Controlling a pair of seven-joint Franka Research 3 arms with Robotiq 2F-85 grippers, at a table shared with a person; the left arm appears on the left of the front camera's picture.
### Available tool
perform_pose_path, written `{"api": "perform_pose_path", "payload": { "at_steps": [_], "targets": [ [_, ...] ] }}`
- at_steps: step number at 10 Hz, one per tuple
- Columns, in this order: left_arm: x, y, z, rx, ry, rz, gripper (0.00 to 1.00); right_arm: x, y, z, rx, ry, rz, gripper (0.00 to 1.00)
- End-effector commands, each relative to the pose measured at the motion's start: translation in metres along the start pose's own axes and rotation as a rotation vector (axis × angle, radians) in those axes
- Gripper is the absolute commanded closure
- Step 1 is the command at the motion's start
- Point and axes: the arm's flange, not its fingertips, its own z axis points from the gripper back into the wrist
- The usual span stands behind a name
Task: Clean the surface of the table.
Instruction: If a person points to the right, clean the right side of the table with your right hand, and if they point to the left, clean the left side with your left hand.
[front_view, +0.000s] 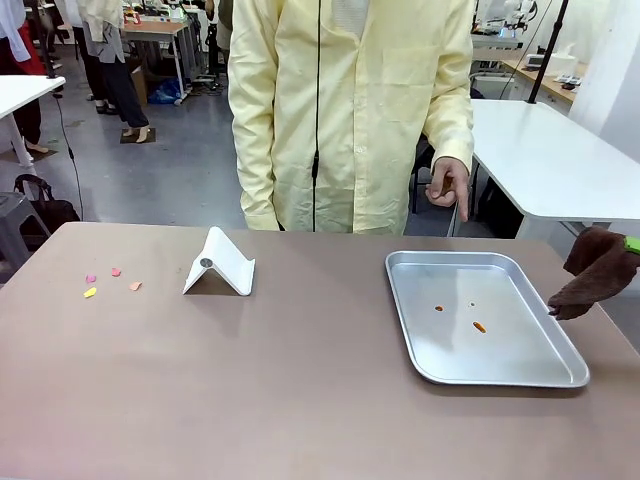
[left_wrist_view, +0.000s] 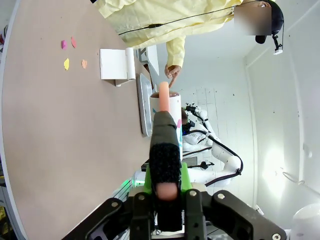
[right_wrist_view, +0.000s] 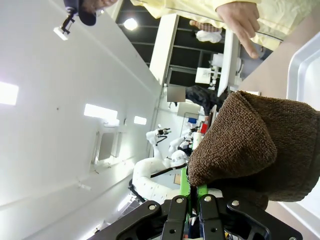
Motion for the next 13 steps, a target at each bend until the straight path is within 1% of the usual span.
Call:
{"api": "perform_pose_path", "payload": {
  "at_steps": [1,4,5,6,8,10,11,12,13],
  "targets": [
    [-0.004,-0.005,-0.002,0.003,-0.003,0.000,1.00,0.003,0.009,-0.002,0.009,-0.014,-0.014,1.00],
    [-0.004,-0.005,-0.002,0.003,-0.003,0.000,1.00,0.003,0.009,-0.002,0.009,-0.014,-0.014,1.00],
    [-0.004,-0.005,-0.002,0.003,-0.003,0.000,1.00,0.000,0.000,0.000,0.000,0.000,0.000,0.95],
    [-0.004,-0.005,-0.002,0.003,-0.003,0.000,1.00,0.005,0.007,-0.015,-0.088,0.046,0.037,0.95],
    [-0.004,-0.005,-0.002,0.003,-0.003,0.000,1.00,0.022,0.020,-0.054,-0.272,0.191,0.135,0.95],
    [-0.004,-0.005,-0.002,0.003,-0.003,0.000,1.00,0.038,0.019,-0.088,-0.471,0.290,0.232,0.95],
    [-0.004,-0.005,-0.002,0.003,-0.003,0.000,1.00,0.044,0.014,-0.106,-0.550,0.341,0.295,0.95],
    [-0.004,-0.005,-0.002,0.003,-0.003,0.000,1.00,0.051,0.009,-0.118,-0.654,0.350,0.342,0.95],
    [-0.004,-0.005,-0.002,0.003,-0.003,0.000,1.00,0.055,0.006,-0.129,-0.709,0.354,0.390,0.95]
  ]
}}
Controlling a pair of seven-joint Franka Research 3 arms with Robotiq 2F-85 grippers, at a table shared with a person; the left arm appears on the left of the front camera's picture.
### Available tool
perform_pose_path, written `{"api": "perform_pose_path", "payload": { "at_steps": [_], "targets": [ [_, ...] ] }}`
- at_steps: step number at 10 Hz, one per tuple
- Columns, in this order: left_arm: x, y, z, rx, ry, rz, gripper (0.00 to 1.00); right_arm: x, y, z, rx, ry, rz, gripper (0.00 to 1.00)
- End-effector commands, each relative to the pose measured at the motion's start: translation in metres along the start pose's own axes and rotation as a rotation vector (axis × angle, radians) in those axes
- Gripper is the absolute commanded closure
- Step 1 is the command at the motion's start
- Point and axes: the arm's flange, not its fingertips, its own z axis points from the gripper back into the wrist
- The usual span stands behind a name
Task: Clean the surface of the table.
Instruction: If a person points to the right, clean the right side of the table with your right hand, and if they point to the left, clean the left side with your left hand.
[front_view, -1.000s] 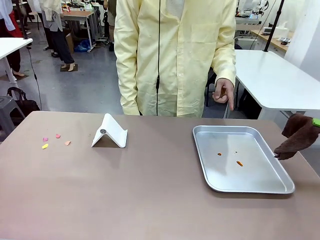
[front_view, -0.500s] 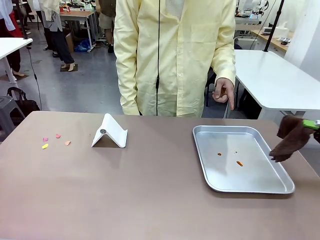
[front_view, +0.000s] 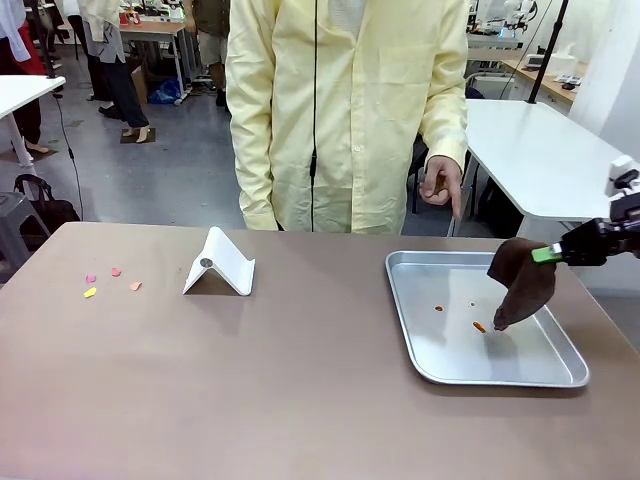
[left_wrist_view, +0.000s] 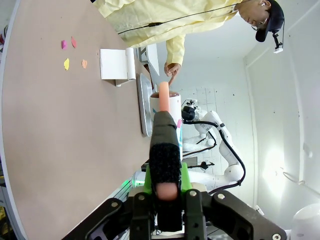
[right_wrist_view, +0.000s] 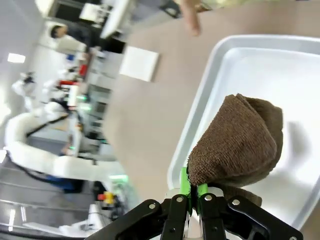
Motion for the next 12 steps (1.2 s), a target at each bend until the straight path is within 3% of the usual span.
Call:
{"api": "perform_pose_path", "payload": {
  "at_steps": [1,2,4,12],
  "targets": [
    [-0.004,-0.005,-0.002,0.003,-0.002,0.000,1.00,0.006,-0.003,-0.013,-0.141,0.024,0.053,0.95],
    [-0.004,-0.005,-0.002,0.003,-0.002,0.000,1.00,0.009,-0.004,-0.019,-0.233,0.052,0.056,0.95],
    [-0.004,-0.005,-0.002,0.003,-0.002,0.000,1.00,0.010,-0.009,-0.035,-0.299,0.096,0.040,0.95],
    [-0.004,-0.005,-0.002,0.003,-0.002,0.000,1.00,0.014,-0.022,-0.134,-0.327,0.315,0.016,0.95]
  ]
}}
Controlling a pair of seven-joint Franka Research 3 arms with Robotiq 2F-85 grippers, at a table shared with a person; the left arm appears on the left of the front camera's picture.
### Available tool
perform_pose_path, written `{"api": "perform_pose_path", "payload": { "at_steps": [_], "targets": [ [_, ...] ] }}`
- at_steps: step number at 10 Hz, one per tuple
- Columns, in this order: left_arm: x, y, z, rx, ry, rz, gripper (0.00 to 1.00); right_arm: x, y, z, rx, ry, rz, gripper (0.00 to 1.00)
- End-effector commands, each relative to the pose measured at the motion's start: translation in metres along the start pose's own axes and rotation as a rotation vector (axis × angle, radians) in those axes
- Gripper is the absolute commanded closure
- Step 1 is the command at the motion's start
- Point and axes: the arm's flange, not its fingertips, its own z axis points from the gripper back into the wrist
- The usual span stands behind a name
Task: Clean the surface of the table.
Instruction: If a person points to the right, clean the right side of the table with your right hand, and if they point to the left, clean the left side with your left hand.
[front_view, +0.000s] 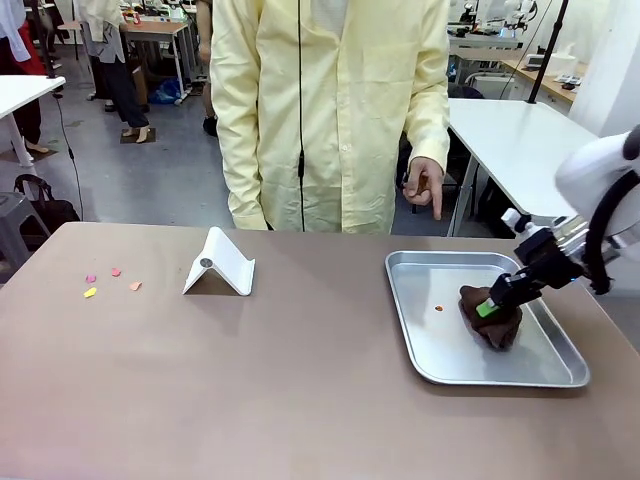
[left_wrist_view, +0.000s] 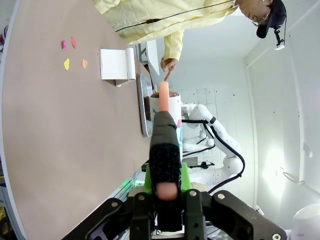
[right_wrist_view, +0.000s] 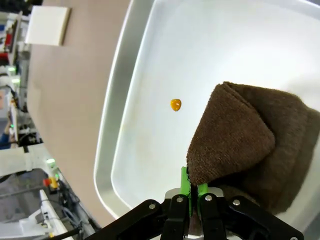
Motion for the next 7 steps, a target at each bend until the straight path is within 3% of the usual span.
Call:
{"api": "perform_pose_path", "payload": {
  "at_steps": [1,7],
  "targets": [
    [-0.004,-0.005,-0.002,0.002,-0.002,0.001,1.00,0.015,0.006,-0.006,-0.027,0.033,0.005,0.95],
    [-0.004,-0.005,-0.002,0.002,-0.002,0.001,1.00,0.030,0.043,-0.042,0.161,0.050,0.136,0.95]
  ]
}}
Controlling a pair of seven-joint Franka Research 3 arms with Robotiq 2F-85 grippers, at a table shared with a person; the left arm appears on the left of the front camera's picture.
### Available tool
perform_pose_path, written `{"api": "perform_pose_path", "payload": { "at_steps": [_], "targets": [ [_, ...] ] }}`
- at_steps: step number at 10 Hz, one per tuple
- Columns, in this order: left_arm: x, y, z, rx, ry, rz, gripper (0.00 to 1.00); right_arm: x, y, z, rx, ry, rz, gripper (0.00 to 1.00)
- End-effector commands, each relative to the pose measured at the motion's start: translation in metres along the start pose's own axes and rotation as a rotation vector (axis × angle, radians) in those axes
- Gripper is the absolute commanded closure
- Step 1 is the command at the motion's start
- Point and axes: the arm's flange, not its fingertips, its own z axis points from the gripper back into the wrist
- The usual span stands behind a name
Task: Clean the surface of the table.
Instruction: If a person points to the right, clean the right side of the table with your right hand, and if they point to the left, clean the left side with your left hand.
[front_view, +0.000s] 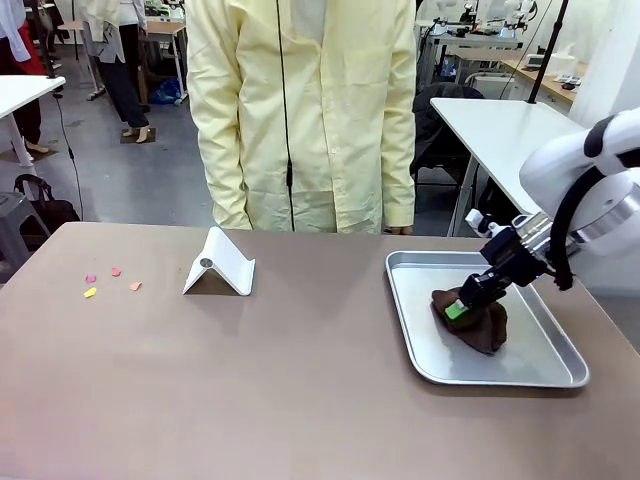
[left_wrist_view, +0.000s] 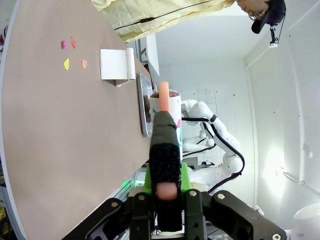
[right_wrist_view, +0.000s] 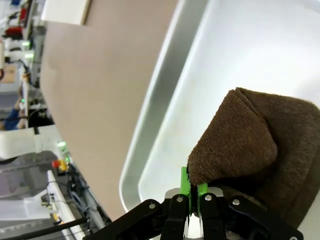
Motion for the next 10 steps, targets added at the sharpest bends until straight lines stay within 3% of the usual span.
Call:
{"api": "perform_pose_path", "payload": {
  "at_steps": [1,4,10],
  "targets": [
    [-0.004,-0.004,-0.002,0.002,-0.002,0.002,1.00,0.013,0.008,-0.017,0.047,-0.018,0.066,0.95],
    [-0.004,-0.004,-0.002,0.002,-0.002,0.002,1.00,0.014,0.018,-0.027,0.045,0.014,0.118,0.95],
    [-0.004,-0.004,-0.002,0.002,-0.002,0.002,1.00,0.016,-0.011,-0.014,-0.201,-0.130,-0.099,0.95]
  ]
}}
